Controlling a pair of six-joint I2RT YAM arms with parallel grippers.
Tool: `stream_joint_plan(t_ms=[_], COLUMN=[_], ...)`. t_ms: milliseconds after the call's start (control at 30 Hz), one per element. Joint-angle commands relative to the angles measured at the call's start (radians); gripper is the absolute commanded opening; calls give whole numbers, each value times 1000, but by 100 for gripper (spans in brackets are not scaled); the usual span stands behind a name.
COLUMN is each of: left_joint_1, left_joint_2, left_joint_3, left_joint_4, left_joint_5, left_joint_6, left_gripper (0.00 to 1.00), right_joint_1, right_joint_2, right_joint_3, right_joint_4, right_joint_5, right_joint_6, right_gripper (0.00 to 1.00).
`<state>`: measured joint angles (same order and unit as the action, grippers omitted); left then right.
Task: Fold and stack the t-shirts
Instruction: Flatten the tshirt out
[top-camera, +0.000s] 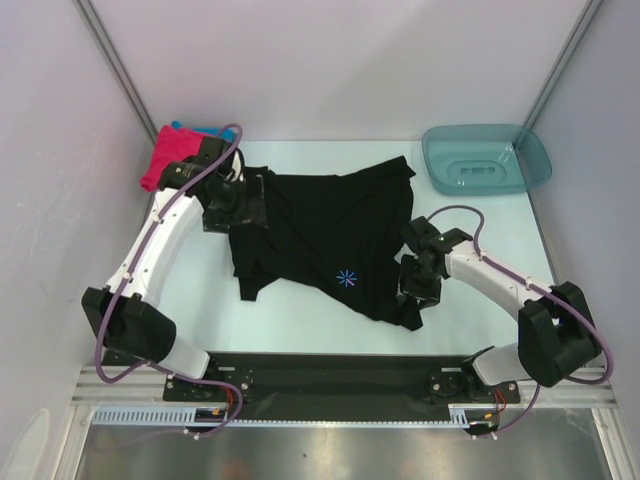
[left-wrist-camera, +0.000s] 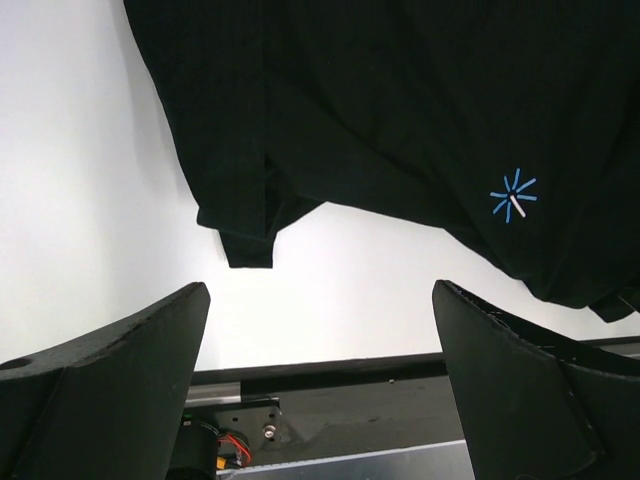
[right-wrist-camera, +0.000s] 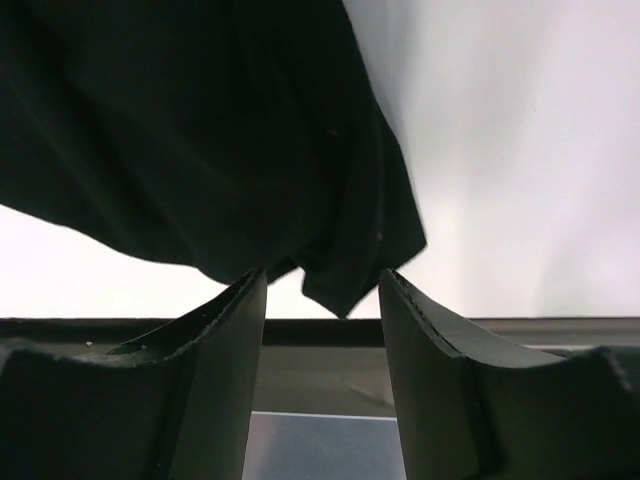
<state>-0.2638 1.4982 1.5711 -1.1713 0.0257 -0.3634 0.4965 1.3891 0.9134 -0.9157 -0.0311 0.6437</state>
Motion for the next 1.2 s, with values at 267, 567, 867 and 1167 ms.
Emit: stream_joint_plan(t_ms=[267, 567, 867, 1167], left_joint_1=[-3, 3, 21, 37], left_joint_2=[42, 63, 71, 71], left_joint_3=[158, 185, 190, 185], left_joint_4=[-24, -19, -13, -10], left_joint_5=[-56, -50, -41, -35], left_joint_6=[37, 44, 52, 57], left_gripper=[100, 100, 100, 100], right_joint_1=[19, 36, 40, 45], right_joint_2=[76, -13, 27, 64], right_joint_3=[-38, -4, -59, -62], right_joint_4=[123, 22, 86, 115], right_joint_5=[58, 216, 155, 128], right_joint_6=[14, 80, 96, 108], right_gripper=[50, 50, 41, 30])
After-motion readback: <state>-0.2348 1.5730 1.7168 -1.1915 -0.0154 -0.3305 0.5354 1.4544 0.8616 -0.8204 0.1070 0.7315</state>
